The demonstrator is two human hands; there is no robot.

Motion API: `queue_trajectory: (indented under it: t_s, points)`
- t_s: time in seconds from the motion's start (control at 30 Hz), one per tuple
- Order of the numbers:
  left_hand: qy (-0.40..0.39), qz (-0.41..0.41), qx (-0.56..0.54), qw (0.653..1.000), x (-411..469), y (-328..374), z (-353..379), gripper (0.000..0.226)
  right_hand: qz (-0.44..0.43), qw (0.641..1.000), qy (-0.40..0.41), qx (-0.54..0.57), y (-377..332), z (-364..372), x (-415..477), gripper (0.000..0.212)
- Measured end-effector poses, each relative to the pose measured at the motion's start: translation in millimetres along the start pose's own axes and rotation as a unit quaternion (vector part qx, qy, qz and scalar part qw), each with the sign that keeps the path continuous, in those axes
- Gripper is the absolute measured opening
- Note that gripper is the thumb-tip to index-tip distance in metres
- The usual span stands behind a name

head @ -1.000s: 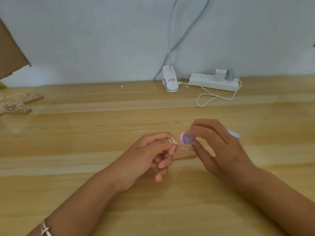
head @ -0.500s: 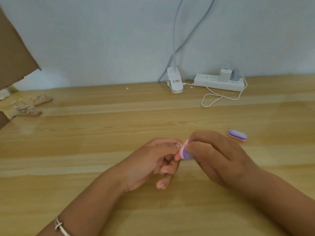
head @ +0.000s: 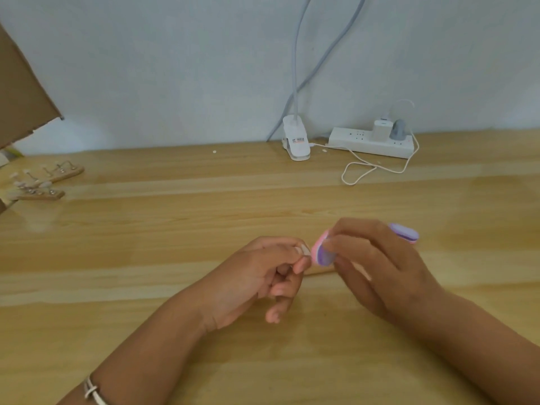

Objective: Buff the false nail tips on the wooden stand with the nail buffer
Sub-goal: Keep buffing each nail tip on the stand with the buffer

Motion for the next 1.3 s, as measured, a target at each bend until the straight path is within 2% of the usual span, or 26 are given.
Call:
queue_trajectory:
  t_s: [0.07,0.13,0.2,0.27,0.43,0.53,0.63,0.77,0.87,0.93,0.97,1.17,1.3]
  points:
    - [0.005,-0.004,-0.010,1.000,0.0,-0.4,1.8,0.025,-0.048,0.999,-0.014,0.016,-9.3,8.1,-5.3,0.026]
    - [-0.002,-0.005,-0.007,1.000,-0.6,1.4,2.8,0.024,-0.081,0.996,-0.021,-0.014,-4.8,6.9,-4.0,0.021]
    - [-0.012,0.000,0.005,1.000,-1.1,3.5,1.4,0.024,-0.065,0.996,-0.008,-0.052,6.3,1.4,0.9,0.023]
    - [-0.011,0.005,0.012,1.000,-1.3,3.6,0.8,0.025,-0.041,0.998,0.011,-0.038,7.8,-1.3,3.0,0.027]
    - [-0.005,0.000,-0.005,1.000,-0.5,-0.4,2.6,0.019,-0.097,0.995,0.002,-0.012,-8.4,9.6,-4.2,0.015]
    - [-0.009,0.008,-0.005,1.000,-0.1,1.1,-0.9,0.024,-0.045,0.998,-0.003,-0.047,8.8,2.6,2.4,0.024]
    - [0.009,0.019,-0.004,1.000,0.9,0.6,-2.2,0.025,-0.011,1.000,0.016,-0.013,6.5,0.6,3.3,0.038]
    - [0.008,0.017,-0.012,1.000,0.9,-0.9,-1.2,0.025,-0.071,0.997,0.001,-0.003,-8.0,6.4,-2.6,0.020]
    - [-0.013,0.021,-0.014,1.000,-0.4,1.8,-3.0,0.025,-0.017,0.999,-0.007,-0.041,13.1,0.1,-0.2,0.030]
    - [-0.012,0.030,-0.018,0.999,-0.8,2.1,-3.7,0.026,0.040,0.999,0.003,-0.013,23.8,-4.2,2.4,0.041]
    - [-0.005,0.033,-0.019,0.999,-0.5,1.8,-3.7,0.025,0.053,0.999,0.014,0.003,25.2,-5.3,3.0,0.039]
    - [0.070,0.055,0.032,0.995,1.6,1.8,-4.6,0.022,0.018,1.000,0.021,-0.002,15.0,-4.4,4.1,0.041]
    - [0.095,0.067,0.067,0.991,0.6,3.9,-1.9,0.021,0.029,0.998,0.000,0.048,7.9,-2.0,3.4,0.035]
Point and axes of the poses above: each hand's wrist, its own x-axis towards the middle knuckle, its own z-axis out of the palm, y = z × x, the point moved 4 cm from there along x, towards the middle knuckle, and after that the axes turned 12 degrees about z, right-handed, at the moved point
